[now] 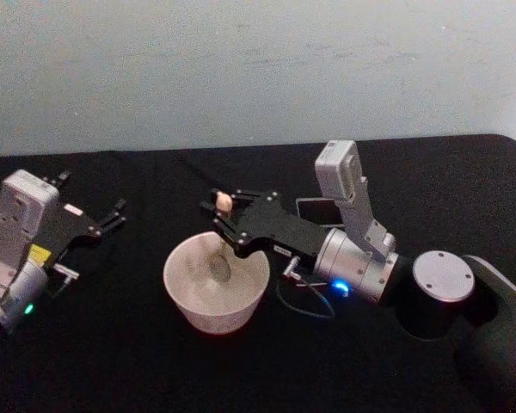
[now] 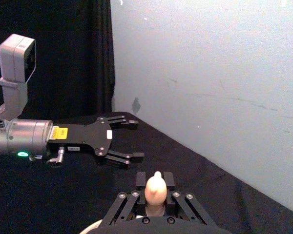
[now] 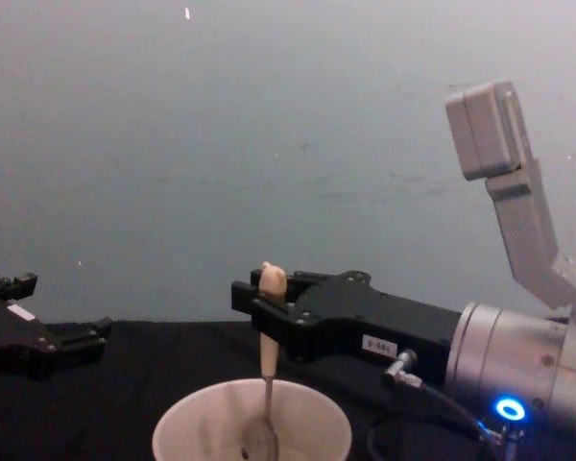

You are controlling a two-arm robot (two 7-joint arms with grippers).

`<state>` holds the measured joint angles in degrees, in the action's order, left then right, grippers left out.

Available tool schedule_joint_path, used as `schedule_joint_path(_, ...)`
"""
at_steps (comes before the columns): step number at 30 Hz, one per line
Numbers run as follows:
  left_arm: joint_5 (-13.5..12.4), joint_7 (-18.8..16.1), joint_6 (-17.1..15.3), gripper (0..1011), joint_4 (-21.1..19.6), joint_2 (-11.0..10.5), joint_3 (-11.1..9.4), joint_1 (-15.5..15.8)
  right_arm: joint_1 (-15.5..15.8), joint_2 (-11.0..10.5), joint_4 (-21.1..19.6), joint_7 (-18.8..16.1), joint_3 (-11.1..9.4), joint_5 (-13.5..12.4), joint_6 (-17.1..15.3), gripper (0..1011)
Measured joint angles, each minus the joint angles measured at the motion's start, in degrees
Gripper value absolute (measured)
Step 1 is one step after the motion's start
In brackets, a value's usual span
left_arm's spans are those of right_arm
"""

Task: Pick up the stirring spoon with one hand, stir inside the cup, then place it back in its original position.

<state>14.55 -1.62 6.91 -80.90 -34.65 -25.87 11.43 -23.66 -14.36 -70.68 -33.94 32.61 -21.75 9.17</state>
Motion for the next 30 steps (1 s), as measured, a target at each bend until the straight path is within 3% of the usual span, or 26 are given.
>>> schedule_joint_path(10, 0.0, 0.0, 0.0, 1001, 0.0, 0.0, 0.0, 0.0, 1.5, -1.7, -2.2, 0.3, -1.6, 0.0, -0.3, 211)
schedule_joint_path(17, 0.0, 0.0, 0.0, 1001, 0.0, 0.0, 0.0, 0.0, 5.0, -4.7, -7.6, -0.8, -2.2, -1.9, -1.9, 211)
schedule_joint_path(24, 0.0, 0.0, 0.0, 1001, 0.0, 0.0, 0.0, 0.0, 7.0, -6.2, -10.6, -2.0, -1.3, -2.7, -2.5, 211)
schedule_joint_path(30, 0.0, 0.0, 0.0, 1001, 0.0, 0.0, 0.0, 0.0, 6.6, -5.3, -10.1, -1.8, 0.0, -2.6, -2.6, 211)
